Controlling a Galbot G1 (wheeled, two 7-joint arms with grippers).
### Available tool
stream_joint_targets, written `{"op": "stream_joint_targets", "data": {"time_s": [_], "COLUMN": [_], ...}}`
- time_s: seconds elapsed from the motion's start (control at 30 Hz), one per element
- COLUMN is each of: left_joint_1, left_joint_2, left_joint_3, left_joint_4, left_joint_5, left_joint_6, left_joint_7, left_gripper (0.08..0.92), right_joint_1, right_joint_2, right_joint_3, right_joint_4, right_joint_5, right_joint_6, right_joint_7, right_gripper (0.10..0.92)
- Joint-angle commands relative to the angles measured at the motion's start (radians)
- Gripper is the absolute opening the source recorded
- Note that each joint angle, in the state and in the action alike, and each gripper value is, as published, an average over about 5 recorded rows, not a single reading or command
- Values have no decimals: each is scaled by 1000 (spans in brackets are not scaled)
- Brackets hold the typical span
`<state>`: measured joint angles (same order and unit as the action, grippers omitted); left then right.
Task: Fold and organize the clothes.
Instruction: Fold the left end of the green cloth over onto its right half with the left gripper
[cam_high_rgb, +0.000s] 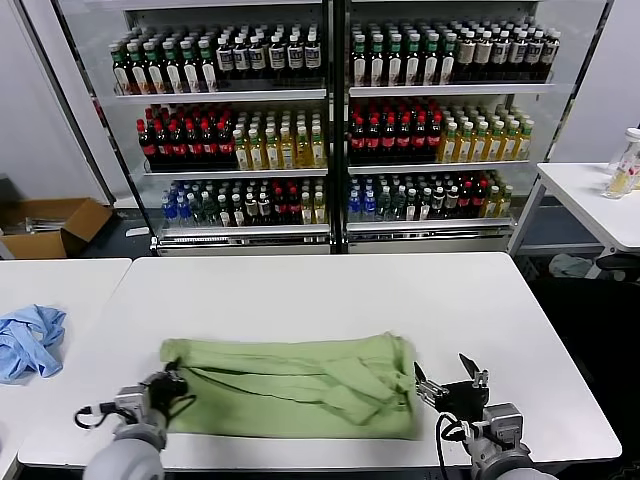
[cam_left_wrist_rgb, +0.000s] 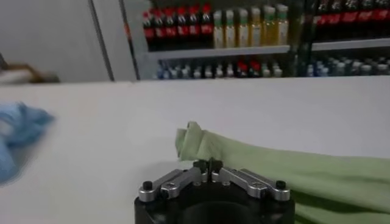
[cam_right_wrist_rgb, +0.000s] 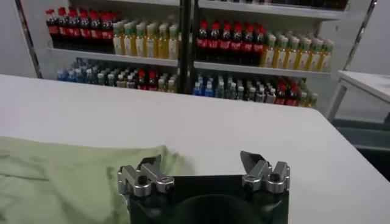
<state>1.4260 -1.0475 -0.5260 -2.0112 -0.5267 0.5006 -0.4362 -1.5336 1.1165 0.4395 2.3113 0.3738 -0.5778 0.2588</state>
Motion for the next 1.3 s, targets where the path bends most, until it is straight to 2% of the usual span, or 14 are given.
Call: {"op": "stream_joint_targets", "data": {"time_s": [0.03,0.13,0.27,0.43,0.67,1.1,1.3], "left_joint_1": [119,125,104,81,37,-111,-180], "left_joint_2": [107,115,92,45,-46,-211,-240], "left_joint_3": [-359,-378,-313,-115,107,293,316], "left_joint_4": [22,8,-105,-269,-355,-195,-119], "left_joint_5": [105,5,-177,-360,-459,-409,-385], "left_joint_6": [75,78,79,78,73,-10,-18], "left_joint_7": [42,31,-7,-16,20,23,12], "left_gripper": [89,89,89,89,89,89,89], "right_joint_1": [8,12,6,-15,-31,-49,-59], "right_joint_2": [-6,-9,-10,-9,7,25,24], "right_joint_3": [1,1,6,20,24,19,23], "right_joint_4": [0,1,6,16,24,29,33], "right_joint_5": [0,1,0,-1,-16,-41,-44], "right_joint_6": [0,0,0,0,0,0,0], "right_joint_7": [-1,-2,-3,-4,-4,-3,-3], "right_gripper": [823,823,823,823,823,823,823]}}
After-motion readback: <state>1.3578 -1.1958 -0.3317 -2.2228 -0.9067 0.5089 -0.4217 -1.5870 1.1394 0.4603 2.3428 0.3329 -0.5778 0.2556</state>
